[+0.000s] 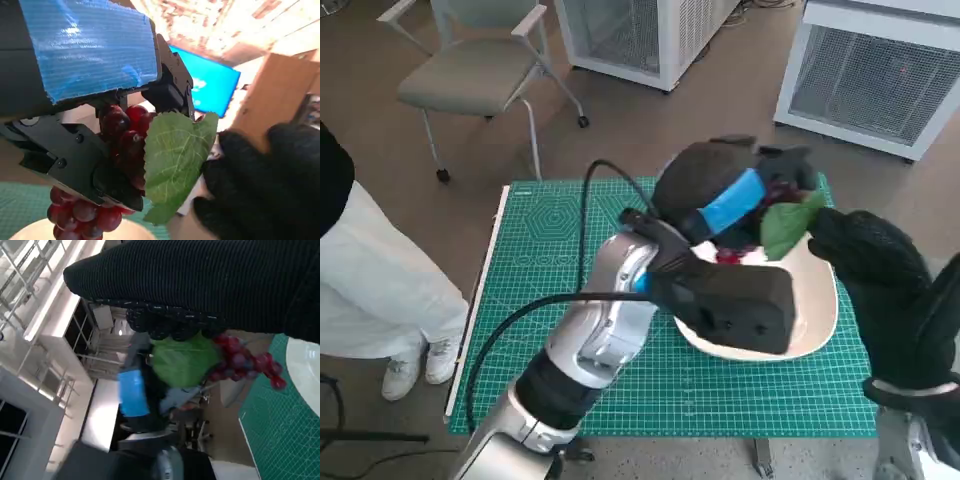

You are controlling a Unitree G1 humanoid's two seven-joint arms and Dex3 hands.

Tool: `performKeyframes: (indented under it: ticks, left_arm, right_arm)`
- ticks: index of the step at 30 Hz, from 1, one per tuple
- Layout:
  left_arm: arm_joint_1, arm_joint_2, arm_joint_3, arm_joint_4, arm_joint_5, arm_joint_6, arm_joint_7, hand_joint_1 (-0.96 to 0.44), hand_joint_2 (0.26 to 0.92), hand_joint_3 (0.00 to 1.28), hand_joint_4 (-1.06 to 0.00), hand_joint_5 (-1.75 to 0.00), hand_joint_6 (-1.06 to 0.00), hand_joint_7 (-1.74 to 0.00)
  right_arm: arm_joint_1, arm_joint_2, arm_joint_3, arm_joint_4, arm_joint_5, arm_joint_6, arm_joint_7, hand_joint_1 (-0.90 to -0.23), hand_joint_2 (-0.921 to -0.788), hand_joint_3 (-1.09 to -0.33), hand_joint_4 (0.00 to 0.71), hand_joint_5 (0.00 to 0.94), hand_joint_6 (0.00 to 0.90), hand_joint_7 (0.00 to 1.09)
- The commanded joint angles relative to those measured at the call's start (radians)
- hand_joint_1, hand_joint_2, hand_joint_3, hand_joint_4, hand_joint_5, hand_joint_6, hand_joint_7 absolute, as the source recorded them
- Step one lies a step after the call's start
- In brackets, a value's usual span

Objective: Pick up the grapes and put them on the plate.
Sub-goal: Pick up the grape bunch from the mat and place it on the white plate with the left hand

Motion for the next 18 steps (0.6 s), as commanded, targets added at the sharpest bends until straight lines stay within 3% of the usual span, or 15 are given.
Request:
performKeyframes:
  ticks: [1, 7, 13, 15, 18]
  left_arm:
    - [-0.036, -0.013, 0.001, 0.027, -0.027, -0.035, 0.009, 0.00, 0.872, 0.12, -0.69, -1.27, -0.73, -0.96]
    - [-0.039, -0.019, -0.001, 0.072, -0.038, -0.074, 0.021, 0.00, 0.897, 0.07, -0.73, -1.14, -0.68, -1.10]
    - [-0.037, -0.036, 0.002, 0.123, -0.053, -0.072, 0.021, 0.00, 0.910, 0.07, -0.71, -1.21, -0.66, -1.07]
    - [-0.037, -0.039, -0.005, 0.142, -0.056, -0.066, 0.006, 0.08, 0.911, 0.12, -0.64, -1.27, -0.55, -0.96]
    - [-0.041, -0.037, -0.022, 0.171, -0.052, -0.059, -0.020, 0.24, 0.914, 0.22, -0.52, -1.40, -0.31, -0.46]
  right_arm:
    - [0.021, 0.001, -0.003, 0.004, -0.006, 0.002, -0.012, -0.359, -0.921, -0.602, 0.429, 0.781, 0.248, 0.97]
    - [0.025, 0.006, -0.004, 0.004, -0.012, -0.007, -0.023, -0.359, -0.921, -0.602, 0.436, 0.778, 0.248, 0.97]
    - [0.029, 0.010, -0.003, 0.004, -0.020, -0.015, -0.038, -0.359, -0.921, -0.602, 0.446, 0.774, 0.249, 0.97]
    - [0.030, 0.010, -0.003, 0.004, -0.021, -0.016, -0.041, -0.359, -0.921, -0.601, 0.448, 0.771, 0.249, 0.97]
    - [0.032, 0.011, -0.003, 0.004, -0.021, -0.016, -0.045, -0.359, -0.921, -0.600, 0.451, 0.767, 0.251, 0.96]
